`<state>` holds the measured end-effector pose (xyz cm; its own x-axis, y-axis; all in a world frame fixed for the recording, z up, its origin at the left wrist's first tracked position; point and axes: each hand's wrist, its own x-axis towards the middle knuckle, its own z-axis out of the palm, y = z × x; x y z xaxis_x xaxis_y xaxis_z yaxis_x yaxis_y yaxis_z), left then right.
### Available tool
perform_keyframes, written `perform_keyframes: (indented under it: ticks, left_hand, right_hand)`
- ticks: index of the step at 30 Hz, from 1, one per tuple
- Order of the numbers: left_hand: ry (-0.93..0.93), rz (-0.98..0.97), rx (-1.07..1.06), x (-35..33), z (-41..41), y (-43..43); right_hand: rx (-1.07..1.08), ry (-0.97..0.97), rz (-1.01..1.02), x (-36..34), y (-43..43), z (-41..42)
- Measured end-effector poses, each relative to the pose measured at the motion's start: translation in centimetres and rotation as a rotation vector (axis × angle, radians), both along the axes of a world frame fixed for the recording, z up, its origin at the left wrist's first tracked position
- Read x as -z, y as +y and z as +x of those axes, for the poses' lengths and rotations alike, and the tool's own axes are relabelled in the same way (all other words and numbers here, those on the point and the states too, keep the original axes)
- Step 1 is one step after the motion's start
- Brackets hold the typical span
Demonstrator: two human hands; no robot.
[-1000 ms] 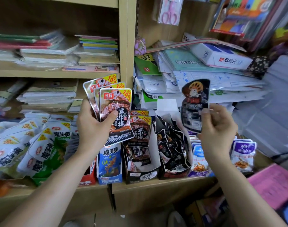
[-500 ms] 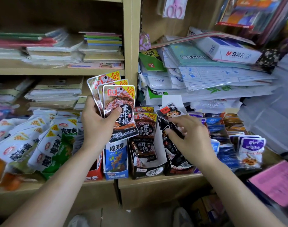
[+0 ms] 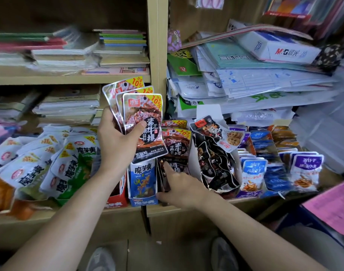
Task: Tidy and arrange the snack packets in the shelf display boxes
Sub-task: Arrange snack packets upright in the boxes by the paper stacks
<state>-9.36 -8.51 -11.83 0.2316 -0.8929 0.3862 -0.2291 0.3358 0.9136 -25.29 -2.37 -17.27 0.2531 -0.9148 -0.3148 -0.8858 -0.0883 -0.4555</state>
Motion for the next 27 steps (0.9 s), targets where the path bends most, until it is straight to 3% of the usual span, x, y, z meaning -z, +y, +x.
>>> perform_keyframes:
  ticks: [9,12,18,22,24,27]
  left_hand:
    - [0.016,-0.021,0.01,-0.1,0.2,0.2]
    - [0.029,-0.034,0.011,-0.2,0.2,0.2]
    - [0.036,-0.043,-0.005,-0.6,0.2,0.4]
    - [0.006,0.0,0.05,-0.4,-0.2,0.8]
    - [-0.009,0.008,0.071,-0.3,-0.4,1.0]
    - [-0.014,0.024,0.083,-0.2,-0.6,1.0]
  right_hand:
    - [0.246,-0.565,-0.178,0.8,0.1,-1.2]
    - [0.304,-0.669,-0.404,-0.1,1.1,-1.5]
    - [0.521,-0.67,-0.934,-5.1,3.6,-6.3]
    - [0.675,-0.601,-1.165,-6.5,2.6,-10.3]
    - [0.654,-0.49,-1.161,-6.1,1.7,-12.0]
    - [0.449,-0.176,-0.8,-5.4,0.7,-13.3]
